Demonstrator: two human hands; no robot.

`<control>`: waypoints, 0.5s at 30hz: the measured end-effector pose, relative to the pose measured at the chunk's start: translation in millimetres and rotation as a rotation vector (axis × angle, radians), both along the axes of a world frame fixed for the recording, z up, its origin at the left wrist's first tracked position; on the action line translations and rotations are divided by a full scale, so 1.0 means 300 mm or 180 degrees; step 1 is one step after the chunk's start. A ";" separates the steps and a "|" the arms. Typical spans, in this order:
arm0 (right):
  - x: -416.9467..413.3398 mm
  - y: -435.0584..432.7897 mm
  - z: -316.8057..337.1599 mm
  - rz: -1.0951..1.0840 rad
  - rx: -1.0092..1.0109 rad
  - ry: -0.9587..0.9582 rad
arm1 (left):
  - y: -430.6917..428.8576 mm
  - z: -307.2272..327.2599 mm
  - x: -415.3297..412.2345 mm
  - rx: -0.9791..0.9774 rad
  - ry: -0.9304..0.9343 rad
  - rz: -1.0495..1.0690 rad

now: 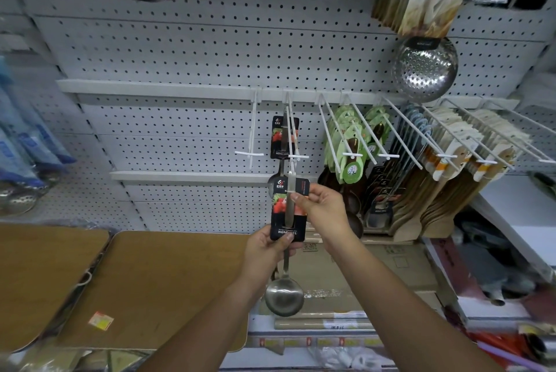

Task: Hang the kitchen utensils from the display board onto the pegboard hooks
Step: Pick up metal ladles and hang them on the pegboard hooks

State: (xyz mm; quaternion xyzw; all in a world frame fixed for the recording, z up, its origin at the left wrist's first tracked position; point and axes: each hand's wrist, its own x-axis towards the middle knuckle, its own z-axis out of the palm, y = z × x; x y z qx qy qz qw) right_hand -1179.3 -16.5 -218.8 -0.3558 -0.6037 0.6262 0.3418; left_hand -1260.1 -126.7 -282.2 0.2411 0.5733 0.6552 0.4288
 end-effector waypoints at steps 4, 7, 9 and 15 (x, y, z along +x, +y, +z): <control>-0.055 0.047 0.010 -0.0174 0.0084 -0.0163 | 0.080 0.000 -0.046 -0.0091 0.0053 0.0083; -0.109 0.100 0.029 -0.0256 -0.0012 -0.0278 | 0.150 0.024 -0.088 -0.0221 0.0091 0.0096; -0.140 0.135 0.044 -0.0260 -0.0053 -0.0264 | 0.197 0.032 -0.111 -0.0192 0.0098 0.0133; -0.223 0.239 0.071 -0.0308 0.0190 -0.0674 | 0.295 0.032 -0.178 -0.0238 0.0117 0.0176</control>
